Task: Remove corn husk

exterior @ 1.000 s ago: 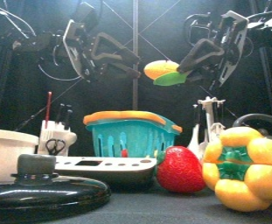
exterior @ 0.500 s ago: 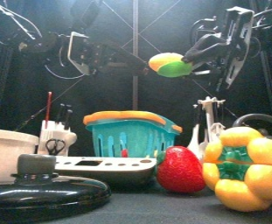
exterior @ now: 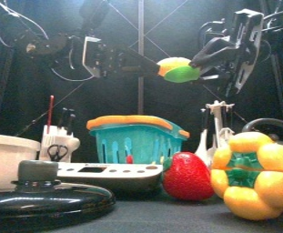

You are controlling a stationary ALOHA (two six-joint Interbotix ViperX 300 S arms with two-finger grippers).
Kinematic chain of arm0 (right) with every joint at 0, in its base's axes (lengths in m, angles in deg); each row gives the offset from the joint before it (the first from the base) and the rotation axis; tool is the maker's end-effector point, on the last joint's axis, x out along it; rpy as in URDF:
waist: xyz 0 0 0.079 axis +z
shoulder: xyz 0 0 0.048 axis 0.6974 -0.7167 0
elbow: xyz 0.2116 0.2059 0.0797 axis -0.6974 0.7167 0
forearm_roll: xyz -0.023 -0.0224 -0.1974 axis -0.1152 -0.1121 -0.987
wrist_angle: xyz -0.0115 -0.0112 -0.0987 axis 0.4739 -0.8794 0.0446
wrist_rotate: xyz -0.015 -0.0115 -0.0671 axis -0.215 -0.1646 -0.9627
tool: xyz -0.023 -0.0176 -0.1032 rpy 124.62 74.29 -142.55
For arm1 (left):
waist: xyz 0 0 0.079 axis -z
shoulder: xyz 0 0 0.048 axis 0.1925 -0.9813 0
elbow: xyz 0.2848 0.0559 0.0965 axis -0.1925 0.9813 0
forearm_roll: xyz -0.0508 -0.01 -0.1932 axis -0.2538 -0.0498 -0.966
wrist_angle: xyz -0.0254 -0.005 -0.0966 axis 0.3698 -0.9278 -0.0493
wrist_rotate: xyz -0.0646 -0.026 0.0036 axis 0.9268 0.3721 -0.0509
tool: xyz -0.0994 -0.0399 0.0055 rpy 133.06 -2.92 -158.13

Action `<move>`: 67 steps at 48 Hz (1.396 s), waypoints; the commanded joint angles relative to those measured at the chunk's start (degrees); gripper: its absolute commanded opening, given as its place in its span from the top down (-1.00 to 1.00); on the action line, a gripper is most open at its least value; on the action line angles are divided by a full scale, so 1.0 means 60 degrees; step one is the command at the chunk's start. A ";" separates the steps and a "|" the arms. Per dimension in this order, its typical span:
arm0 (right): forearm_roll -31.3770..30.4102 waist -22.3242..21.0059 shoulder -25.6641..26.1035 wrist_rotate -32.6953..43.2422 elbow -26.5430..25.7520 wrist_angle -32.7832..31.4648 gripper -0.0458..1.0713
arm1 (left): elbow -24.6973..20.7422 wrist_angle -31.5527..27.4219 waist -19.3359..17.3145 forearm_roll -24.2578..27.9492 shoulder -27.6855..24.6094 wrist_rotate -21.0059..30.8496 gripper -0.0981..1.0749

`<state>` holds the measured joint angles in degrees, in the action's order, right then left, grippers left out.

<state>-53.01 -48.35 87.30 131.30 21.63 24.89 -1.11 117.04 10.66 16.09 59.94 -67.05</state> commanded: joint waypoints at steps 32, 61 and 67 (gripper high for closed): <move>0.0015 -0.0190 -0.0220 -0.0029 -0.0161 0.0059 0.00 | -0.0586 0.0103 0.0205 0.0029 -0.0366 0.0000 -0.64; 0.0015 -0.0176 -0.0220 -0.0029 -0.0176 0.0073 0.00 | -0.0645 0.0103 0.0117 0.0000 -0.0469 0.0000 -0.64; 0.0000 -0.0176 -0.0220 -0.0029 -0.0190 0.0073 0.00 | -0.0645 0.0103 0.0103 -0.0015 -0.0483 0.0000 -0.64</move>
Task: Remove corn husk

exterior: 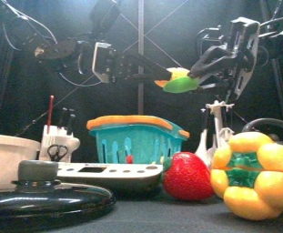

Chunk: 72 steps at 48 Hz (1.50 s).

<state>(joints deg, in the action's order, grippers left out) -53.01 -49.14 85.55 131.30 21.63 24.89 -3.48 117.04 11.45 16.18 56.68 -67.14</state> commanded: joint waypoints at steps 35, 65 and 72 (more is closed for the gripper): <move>0.0044 -0.0073 0.0088 -0.0044 -0.0234 0.0073 -0.06 | -0.0220 0.0103 -0.0029 -0.0132 0.0029 0.0015 -0.17; -0.0396 -0.0015 0.0483 -0.0059 -0.0044 0.0073 -0.78 | -0.0161 0.0161 0.0059 -0.1450 0.0146 0.0044 -0.17; -0.0132 -0.0088 0.0645 -0.0059 0.0176 0.0161 -0.78 | -0.0146 0.0439 0.0161 -0.1743 0.0146 0.0029 -0.17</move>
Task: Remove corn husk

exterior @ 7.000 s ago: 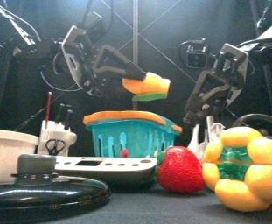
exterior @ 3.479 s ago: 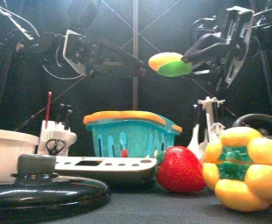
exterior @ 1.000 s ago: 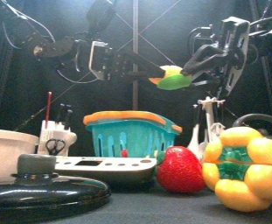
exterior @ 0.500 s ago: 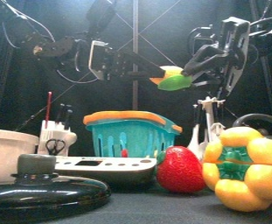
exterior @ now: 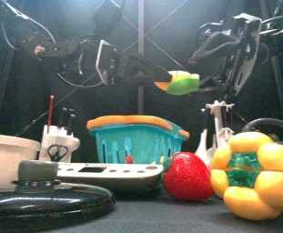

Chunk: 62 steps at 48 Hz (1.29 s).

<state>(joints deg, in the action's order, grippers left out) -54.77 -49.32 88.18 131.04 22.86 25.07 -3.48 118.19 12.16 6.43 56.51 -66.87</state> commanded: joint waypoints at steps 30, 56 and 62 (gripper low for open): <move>0.2314 -0.0425 0.0381 0.0059 0.0146 0.1084 -0.78 | 0.0234 0.1875 0.0747 -0.2490 0.0381 0.0015 -0.16; 0.3955 -0.0542 -0.0044 -0.0015 -0.0044 0.1846 -0.78 | -0.0410 0.2842 0.1084 -0.4277 -0.0146 -0.0044 -0.15; 0.3999 -0.0718 -0.0073 -0.0029 -0.0059 0.1860 -0.78 | -0.0527 0.2856 0.1084 -0.4277 -0.0249 -0.0044 -0.16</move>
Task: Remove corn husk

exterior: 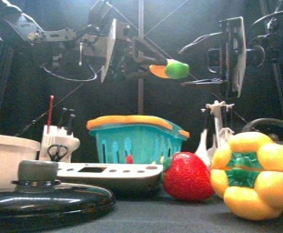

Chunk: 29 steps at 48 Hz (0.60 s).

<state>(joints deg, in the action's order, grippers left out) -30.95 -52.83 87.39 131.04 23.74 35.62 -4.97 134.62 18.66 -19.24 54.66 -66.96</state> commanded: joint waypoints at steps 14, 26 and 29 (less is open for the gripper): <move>0.0029 -0.0293 0.0044 -0.0029 -0.0249 0.0103 -0.66 | -0.0293 0.0117 -0.0059 0.0029 0.0029 -0.0029 -0.16; 0.0044 -0.0278 0.0044 -0.0015 -0.0220 0.0103 -0.27 | -0.0278 0.0117 -0.0088 0.0015 0.0015 -0.0029 -0.15; 0.0000 -0.0293 0.0044 -0.0015 -0.0220 0.0103 -0.19 | -0.0264 0.0117 -0.0103 0.0015 0.0029 -0.0029 -0.15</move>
<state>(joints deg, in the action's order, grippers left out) -30.86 -54.33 87.22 131.04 23.56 35.70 -5.33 134.71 17.96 -19.24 54.31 -66.96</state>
